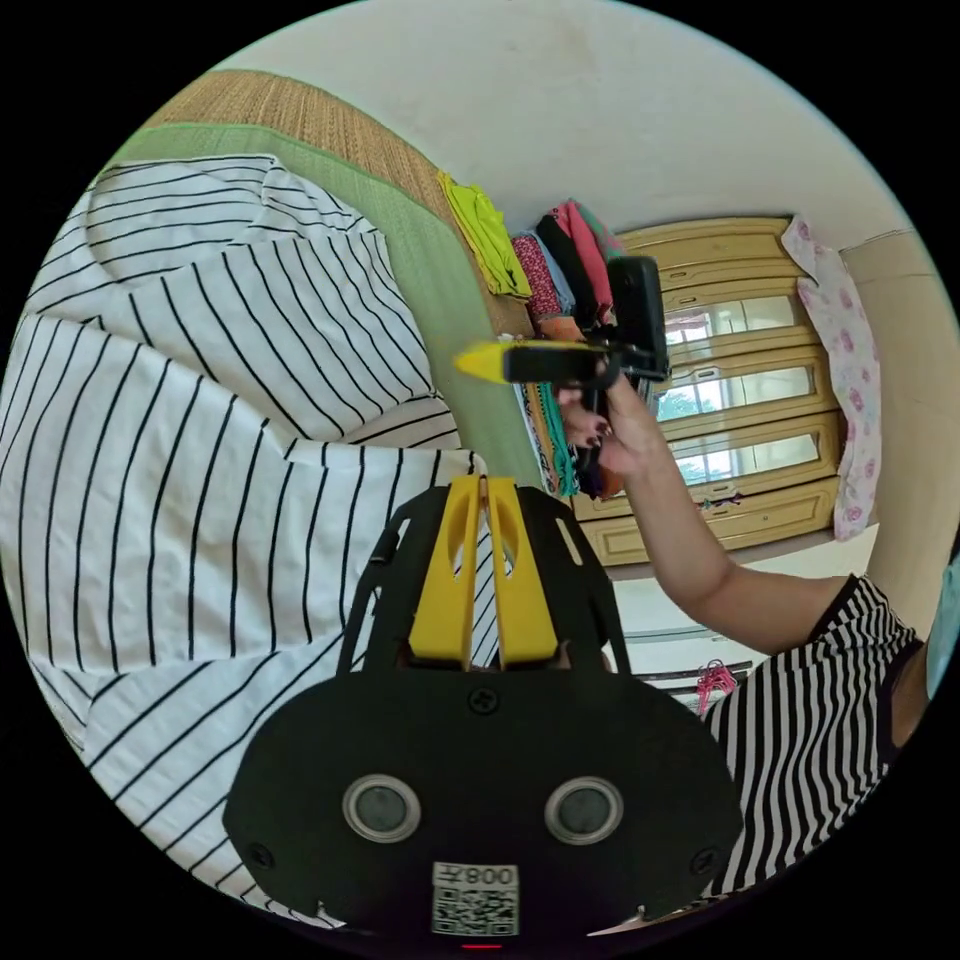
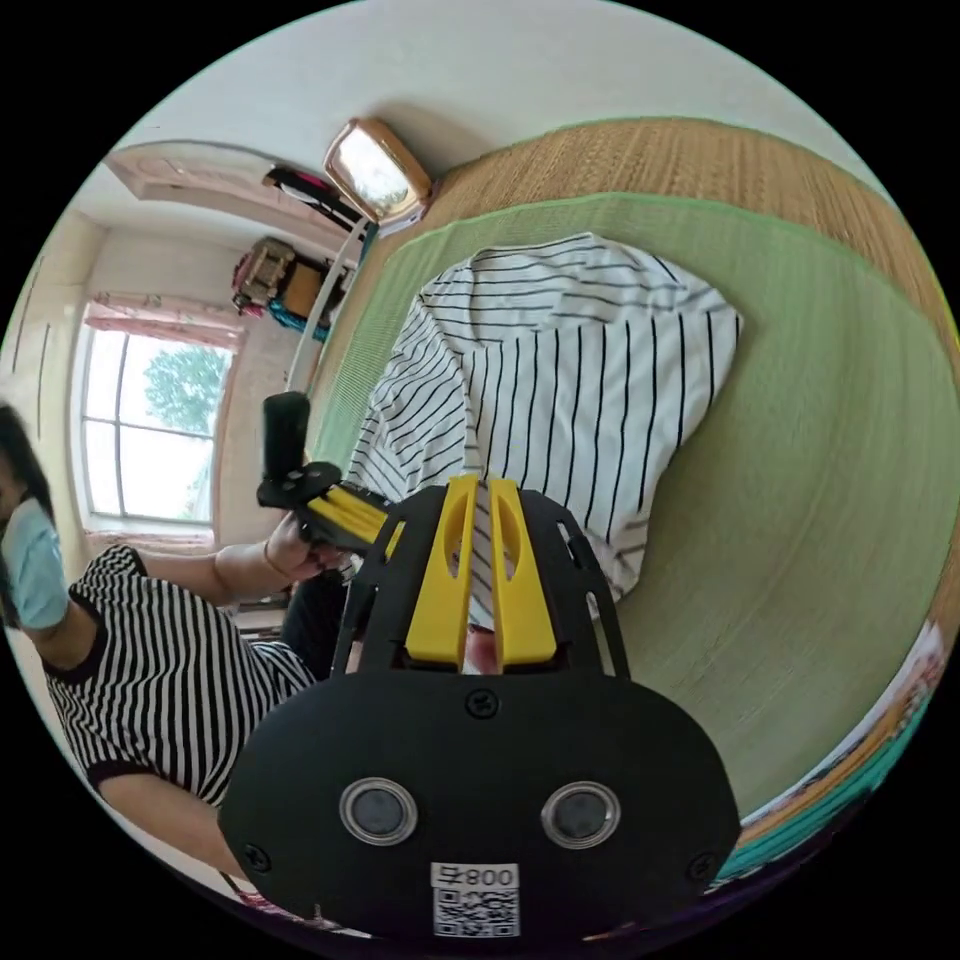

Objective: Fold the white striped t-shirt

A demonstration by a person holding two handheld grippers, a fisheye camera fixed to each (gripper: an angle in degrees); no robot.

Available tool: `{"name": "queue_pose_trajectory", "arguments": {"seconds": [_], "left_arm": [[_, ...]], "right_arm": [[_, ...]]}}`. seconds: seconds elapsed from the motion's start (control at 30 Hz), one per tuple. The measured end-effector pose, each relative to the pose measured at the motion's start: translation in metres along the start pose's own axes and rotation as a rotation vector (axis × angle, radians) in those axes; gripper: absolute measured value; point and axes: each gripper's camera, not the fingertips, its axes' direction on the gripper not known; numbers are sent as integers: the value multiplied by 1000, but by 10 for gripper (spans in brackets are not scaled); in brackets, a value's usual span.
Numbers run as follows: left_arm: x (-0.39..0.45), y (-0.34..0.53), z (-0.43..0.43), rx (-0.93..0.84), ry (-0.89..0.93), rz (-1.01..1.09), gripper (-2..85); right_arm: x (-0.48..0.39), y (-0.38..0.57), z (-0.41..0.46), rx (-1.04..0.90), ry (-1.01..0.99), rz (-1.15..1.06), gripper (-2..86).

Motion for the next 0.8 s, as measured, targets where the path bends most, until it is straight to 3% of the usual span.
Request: {"name": "queue_pose_trajectory", "arguments": {"seconds": [0.3, 0.53, 0.8], "left_arm": [[33, -26, 15, -33, -9, 70, 95], [51, -23, -43, 19, -368, 63, 87], [39, -50, -91, 88, -599, -44, 80]], "right_arm": [[-11, 105, 8, 138, -114, 138, 76], [-59, 90, 32, 66, 177, 106, 73], [-103, 81, 67, -37, 394, 73, 17]]}}
